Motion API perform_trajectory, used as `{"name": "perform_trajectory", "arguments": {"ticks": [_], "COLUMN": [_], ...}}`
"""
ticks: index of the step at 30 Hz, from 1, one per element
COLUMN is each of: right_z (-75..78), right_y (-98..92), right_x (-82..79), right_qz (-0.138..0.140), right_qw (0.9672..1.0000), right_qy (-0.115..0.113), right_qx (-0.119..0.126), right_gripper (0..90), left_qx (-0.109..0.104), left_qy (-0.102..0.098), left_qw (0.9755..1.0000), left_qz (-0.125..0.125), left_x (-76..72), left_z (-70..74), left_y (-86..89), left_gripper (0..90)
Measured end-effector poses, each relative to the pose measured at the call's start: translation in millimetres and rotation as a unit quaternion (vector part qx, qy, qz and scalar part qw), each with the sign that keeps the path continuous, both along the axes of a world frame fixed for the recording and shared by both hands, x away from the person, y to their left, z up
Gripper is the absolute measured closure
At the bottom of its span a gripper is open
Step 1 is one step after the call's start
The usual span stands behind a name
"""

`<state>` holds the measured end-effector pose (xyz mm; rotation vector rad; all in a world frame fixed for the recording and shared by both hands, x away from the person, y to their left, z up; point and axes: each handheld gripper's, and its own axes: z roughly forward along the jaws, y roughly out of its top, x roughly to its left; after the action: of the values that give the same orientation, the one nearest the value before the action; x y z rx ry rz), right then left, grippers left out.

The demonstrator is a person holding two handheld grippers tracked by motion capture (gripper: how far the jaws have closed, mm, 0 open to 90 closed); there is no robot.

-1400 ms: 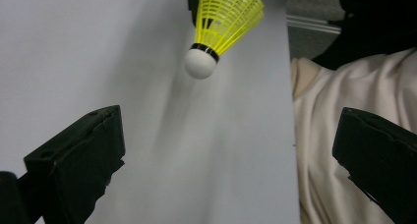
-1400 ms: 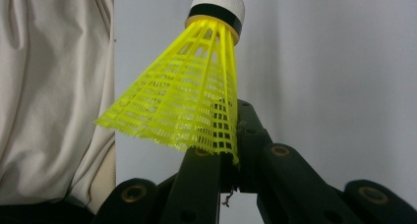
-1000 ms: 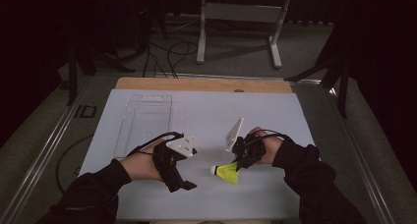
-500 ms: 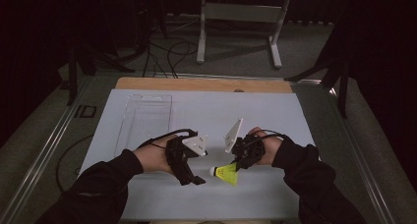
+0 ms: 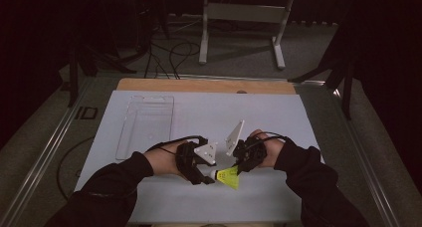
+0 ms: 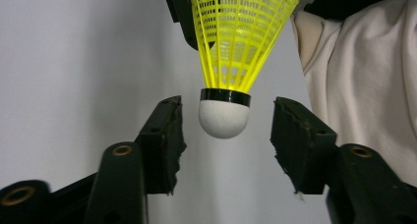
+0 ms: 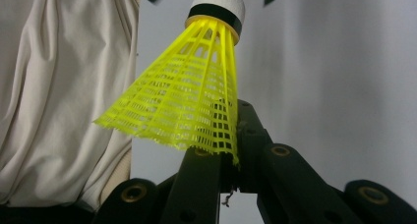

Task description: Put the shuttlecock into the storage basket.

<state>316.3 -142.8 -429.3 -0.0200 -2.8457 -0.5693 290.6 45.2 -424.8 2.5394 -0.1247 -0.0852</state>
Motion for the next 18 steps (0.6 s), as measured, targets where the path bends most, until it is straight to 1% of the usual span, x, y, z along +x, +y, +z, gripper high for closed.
{"name": "perform_trajectory", "arguments": {"ticks": [6,8,9,10,13,15,16,18], "right_z": [1.7,1.7,2.0,2.3,2.3,2.3,1.3,1.0], "right_y": [1.1,1.3,1.5,1.8,1.8,1.8,2.1,2.1], "right_x": [0.2,0.1,-0.1,-0.5,-0.3,-0.3,-0.8,-1.5], "right_qz": [0.005,0.004,0.005,0.004,0.004,0.004,0.006,0.004], "right_qw": [1.0000,1.0000,1.0000,1.0000,1.0000,1.0000,1.0000,1.0000], "right_qy": [-0.002,-0.001,-0.002,-0.001,-0.001,-0.001,0.001,0.001], "right_qx": [0.001,0.004,0.004,0.006,0.003,0.003,0.004,0.005], "right_gripper": [89.4,89.4,89.4,89.3,89.2,89.2,88.7,88.0], "left_qx": [0.005,0.005,0.005,0.006,0.007,0.010,0.013,0.016], "left_qy": [-0.010,-0.008,-0.008,-0.006,-0.003,-0.004,-0.006,-0.004], "left_qw": [0.9999,0.9999,0.9999,0.9999,0.9999,0.9998,0.9996,0.9995], "left_qz": [-0.004,-0.006,-0.006,-0.012,-0.016,-0.019,-0.025,-0.027], "left_x": [-1.2,-1.1,-1.1,-1.1,-1.6,-1.8,-2.0,-1.6], "left_z": [-4.1,-4.4,-4.4,-5.2,-5.4,-5.2,-5.2,-5.4], "left_y": [-2.8,-3.0,-3.0,-4.0,-4.5,-5.0,-5.6,-5.9], "left_gripper": [53.9,58.1,58.1,62.4,64.5,64.7,65.1,65.2]}}
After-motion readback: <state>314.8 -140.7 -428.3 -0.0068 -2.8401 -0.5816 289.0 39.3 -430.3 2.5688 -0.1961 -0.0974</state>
